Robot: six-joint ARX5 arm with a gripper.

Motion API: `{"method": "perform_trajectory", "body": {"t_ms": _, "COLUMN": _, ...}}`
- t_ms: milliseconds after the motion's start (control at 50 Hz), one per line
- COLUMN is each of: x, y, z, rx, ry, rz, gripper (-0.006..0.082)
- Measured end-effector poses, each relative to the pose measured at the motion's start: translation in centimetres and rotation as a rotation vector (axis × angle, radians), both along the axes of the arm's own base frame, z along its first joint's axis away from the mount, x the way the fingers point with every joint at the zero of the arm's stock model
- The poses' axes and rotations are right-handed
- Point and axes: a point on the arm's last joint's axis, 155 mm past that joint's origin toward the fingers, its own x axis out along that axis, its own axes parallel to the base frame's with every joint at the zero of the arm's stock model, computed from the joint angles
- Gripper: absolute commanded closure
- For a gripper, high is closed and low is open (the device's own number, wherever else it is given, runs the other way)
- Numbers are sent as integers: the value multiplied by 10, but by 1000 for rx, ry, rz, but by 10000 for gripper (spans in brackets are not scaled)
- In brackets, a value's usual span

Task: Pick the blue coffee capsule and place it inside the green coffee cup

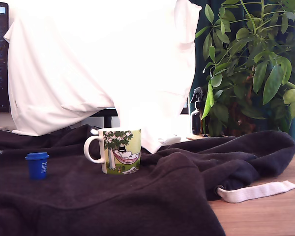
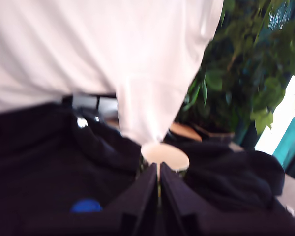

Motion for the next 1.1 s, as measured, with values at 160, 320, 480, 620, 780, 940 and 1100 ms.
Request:
{"method": "perform_trajectory", "body": {"t_ms": 160, "x": 9, "y": 0, "z": -12, "rx": 63, "ry": 16, "rz": 21, "gripper": 410}}
{"method": "perform_trajectory", "body": {"t_ms": 320, "x": 18, "y": 2, "z": -26, "rx": 105, "ry": 56, "rz": 45, "gripper": 145}}
{"method": "perform_trajectory", "body": {"t_ms": 480, "x": 22, "y": 0, "z": -51, "rx": 153, "ry": 138, "rz": 39, "gripper": 145}}
{"method": "perform_trajectory", "body": {"t_ms": 620, "x": 29, "y": 0, "z": -58, "rx": 206, "ry": 128, "rz": 44, "gripper": 144}}
{"method": "perform_trajectory", "body": {"t_ms": 780, "x": 38, "y": 3, "z": -66, "rx": 241, "ry": 133, "rz": 66, "gripper": 134}}
{"method": "perform_trajectory", "body": {"t_ms": 940, "x": 45, "y": 2, "z": -78, "rx": 254, "ry": 156, "rz": 66, "gripper": 134}}
{"method": "perform_trajectory", "body": {"t_ms": 1100, "x": 49, "y": 1, "z": -102, "rx": 293, "ry": 215, "rz": 54, "gripper": 135}}
